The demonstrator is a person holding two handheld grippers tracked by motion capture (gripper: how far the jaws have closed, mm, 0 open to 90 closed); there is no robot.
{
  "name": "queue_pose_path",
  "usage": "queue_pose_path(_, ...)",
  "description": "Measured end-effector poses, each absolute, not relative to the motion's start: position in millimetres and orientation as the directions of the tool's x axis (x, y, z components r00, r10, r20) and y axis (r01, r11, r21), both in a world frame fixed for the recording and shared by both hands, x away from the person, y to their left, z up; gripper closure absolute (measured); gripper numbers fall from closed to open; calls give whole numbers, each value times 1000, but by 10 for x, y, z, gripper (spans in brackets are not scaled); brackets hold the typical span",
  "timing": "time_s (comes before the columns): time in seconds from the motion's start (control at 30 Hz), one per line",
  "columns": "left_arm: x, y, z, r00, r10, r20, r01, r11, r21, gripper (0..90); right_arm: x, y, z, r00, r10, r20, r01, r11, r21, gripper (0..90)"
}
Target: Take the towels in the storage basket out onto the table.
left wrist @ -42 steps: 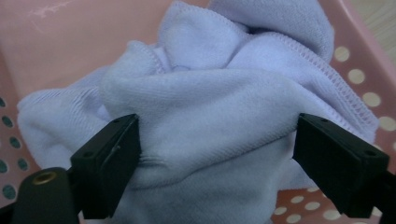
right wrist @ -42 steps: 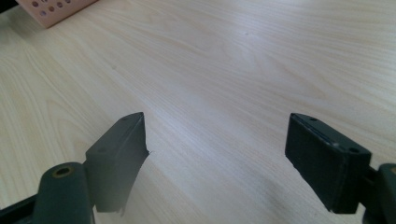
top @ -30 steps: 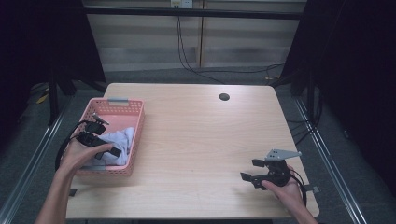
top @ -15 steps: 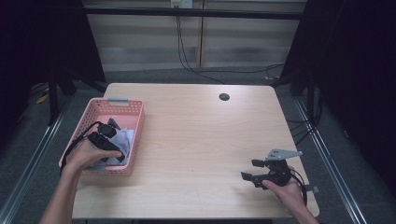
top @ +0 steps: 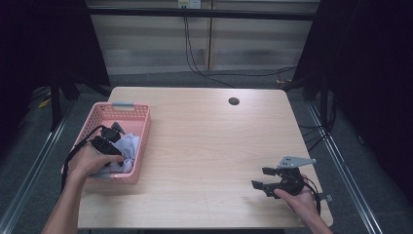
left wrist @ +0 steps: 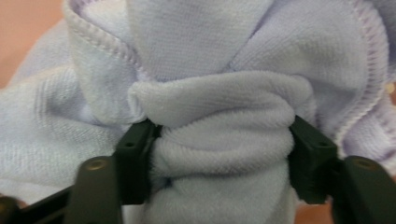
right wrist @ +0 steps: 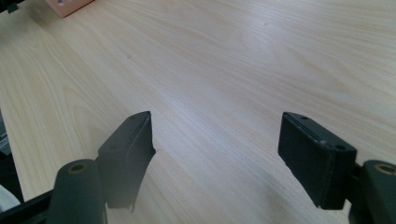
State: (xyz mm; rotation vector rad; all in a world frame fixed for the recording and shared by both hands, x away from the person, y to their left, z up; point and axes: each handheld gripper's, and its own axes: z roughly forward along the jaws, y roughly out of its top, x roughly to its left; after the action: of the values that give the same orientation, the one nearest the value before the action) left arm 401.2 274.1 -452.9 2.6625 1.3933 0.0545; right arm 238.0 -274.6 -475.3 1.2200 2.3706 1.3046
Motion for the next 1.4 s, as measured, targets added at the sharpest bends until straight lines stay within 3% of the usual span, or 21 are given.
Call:
queue_pose_path(0.07, 4005, 2746, -4525, 570, 821, -44, 816, -558, 151, 460, 2393, -2746, -4760, -650, 727, 220, 576, 282, 767, 267)
queue_pose_path(0.33, 3983, 2835, -4487, 543, 836, -85, 830, -518, 208, 543, 2413, -2748, -4757, -644, 732, 221, 578, 277, 767, 266)
queue_pose_path(0.6, 3954, 3024, -4422, 506, 843, -184, 847, -445, 292, 560, 2412, -2748, -4756, -642, 734, 221, 578, 274, 769, 264)
queue_pose_path(0.77, 3928, 3079, -4349, 483, 851, -205, 855, -407, 323, 559, 2415, -2748, -4757, -636, 737, 227, 582, 265, 769, 258)
queue_pose_path(0.9, 3896, 3107, -4281, 529, 824, -200, 820, -437, 369, 559, 2415, -2745, -4758, -633, 739, 229, 584, 261, 769, 252)
queue_pose_path(1.4, 3870, 3291, -4014, 491, 828, -271, 805, -312, 505, 559, 2420, -2743, -4760, -634, 735, 241, 589, 257, 766, 248)
